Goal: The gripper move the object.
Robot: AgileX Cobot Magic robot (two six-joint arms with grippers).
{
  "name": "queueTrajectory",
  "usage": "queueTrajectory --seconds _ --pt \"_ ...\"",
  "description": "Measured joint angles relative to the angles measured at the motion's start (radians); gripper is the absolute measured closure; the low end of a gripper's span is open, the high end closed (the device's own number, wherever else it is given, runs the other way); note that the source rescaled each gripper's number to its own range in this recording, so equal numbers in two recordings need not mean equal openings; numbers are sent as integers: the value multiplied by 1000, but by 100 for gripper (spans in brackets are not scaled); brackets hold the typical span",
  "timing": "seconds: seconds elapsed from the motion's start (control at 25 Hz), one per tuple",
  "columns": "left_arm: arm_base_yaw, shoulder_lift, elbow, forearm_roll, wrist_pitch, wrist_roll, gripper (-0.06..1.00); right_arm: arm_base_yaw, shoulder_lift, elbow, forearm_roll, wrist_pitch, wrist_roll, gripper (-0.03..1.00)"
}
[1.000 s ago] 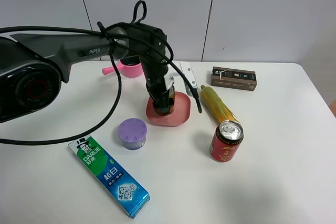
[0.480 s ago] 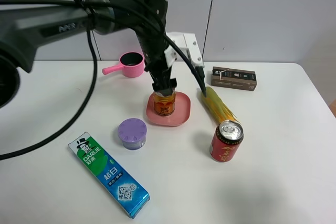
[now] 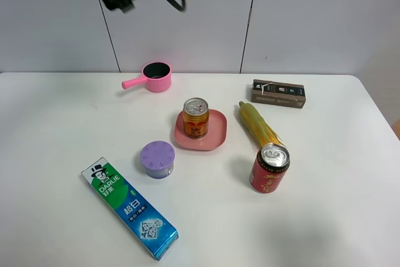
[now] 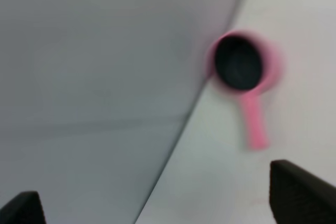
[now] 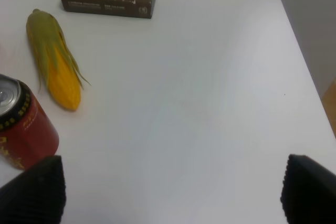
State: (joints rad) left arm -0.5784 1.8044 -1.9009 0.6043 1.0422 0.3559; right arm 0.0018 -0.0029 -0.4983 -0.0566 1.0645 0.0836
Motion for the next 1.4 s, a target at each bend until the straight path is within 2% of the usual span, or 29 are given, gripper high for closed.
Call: queueTrajectory --seconds 0.08,0.2,0.48,0.6,0.92,1.04,1.2,1.4 --pt "85 -92 0 30 62 -30 6 0 0 0 0 0 0 -3" --pt "160 -190 0 -3 107 -2 6 0 0 0 0 0 0 -3" --pt "343 -455 0 -249 145 62 6 0 0 0 0 0 0 -3" --pt "403 -561 -1 -303 164 73 6 0 0 0 0 0 0 -3" --pt "415 -890 77 -381 167 96 6 0 0 0 0 0 0 -3" --pt "415 -1022 144 -405 169 52 6 0 0 0 0 0 0 -3" --pt "415 -1195 290 -414 169 -56 6 0 0 0 0 0 0 -3" --pt "415 -1402 553 -426 174 -80 6 0 0 0 0 0 0 -3"
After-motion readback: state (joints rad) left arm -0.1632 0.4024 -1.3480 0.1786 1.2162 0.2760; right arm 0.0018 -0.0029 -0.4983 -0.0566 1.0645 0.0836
